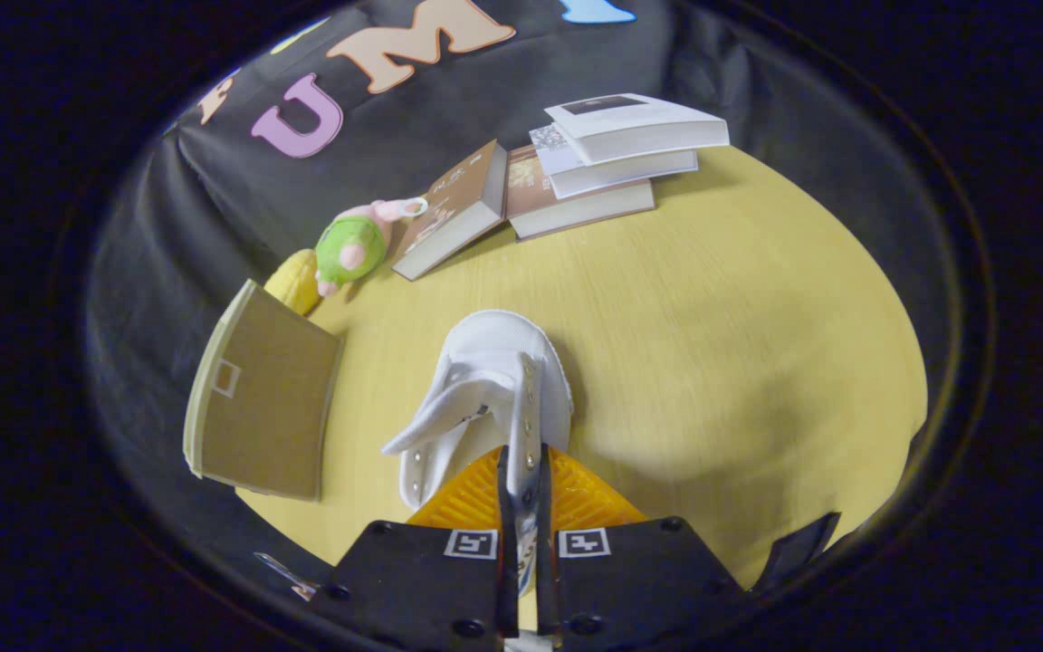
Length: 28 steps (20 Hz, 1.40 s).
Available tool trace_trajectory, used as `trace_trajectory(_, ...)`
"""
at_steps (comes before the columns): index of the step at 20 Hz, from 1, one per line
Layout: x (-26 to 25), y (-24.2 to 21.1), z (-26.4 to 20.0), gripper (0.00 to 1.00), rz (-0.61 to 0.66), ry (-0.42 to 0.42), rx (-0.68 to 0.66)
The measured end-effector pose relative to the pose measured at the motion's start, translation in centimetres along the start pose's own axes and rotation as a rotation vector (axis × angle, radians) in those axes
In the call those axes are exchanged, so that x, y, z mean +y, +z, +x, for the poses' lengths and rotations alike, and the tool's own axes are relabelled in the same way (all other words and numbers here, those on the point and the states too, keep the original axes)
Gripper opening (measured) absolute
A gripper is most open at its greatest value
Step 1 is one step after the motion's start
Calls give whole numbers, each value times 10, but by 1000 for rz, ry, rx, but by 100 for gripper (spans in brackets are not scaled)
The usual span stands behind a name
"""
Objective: Open the storage box then place both shoes into the box .Put the left shoe in first, then the right shoe, with the right side of both shoes facing outward in a uniform manner.
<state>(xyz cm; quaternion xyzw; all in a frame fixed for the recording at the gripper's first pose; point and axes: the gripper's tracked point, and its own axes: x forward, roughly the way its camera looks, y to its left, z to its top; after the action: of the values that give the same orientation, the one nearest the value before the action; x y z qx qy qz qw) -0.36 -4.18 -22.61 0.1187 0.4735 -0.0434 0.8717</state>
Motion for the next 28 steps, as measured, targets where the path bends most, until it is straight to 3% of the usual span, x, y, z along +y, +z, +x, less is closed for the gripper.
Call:
trace_trajectory(5, 46, 13, -28, 11, 75, 135, -9)
trace_trajectory(9, 103, 25, -61, 10, 62, 240, -33)
trace_trajectory(18, 292, 46, -96, 10, -47, 438, -37)
trace_trajectory(23, 368, 37, -54, 10, -66, 442, 14)
trace_trajectory(28, 361, 23, 15, 10, -117, 266, 36)
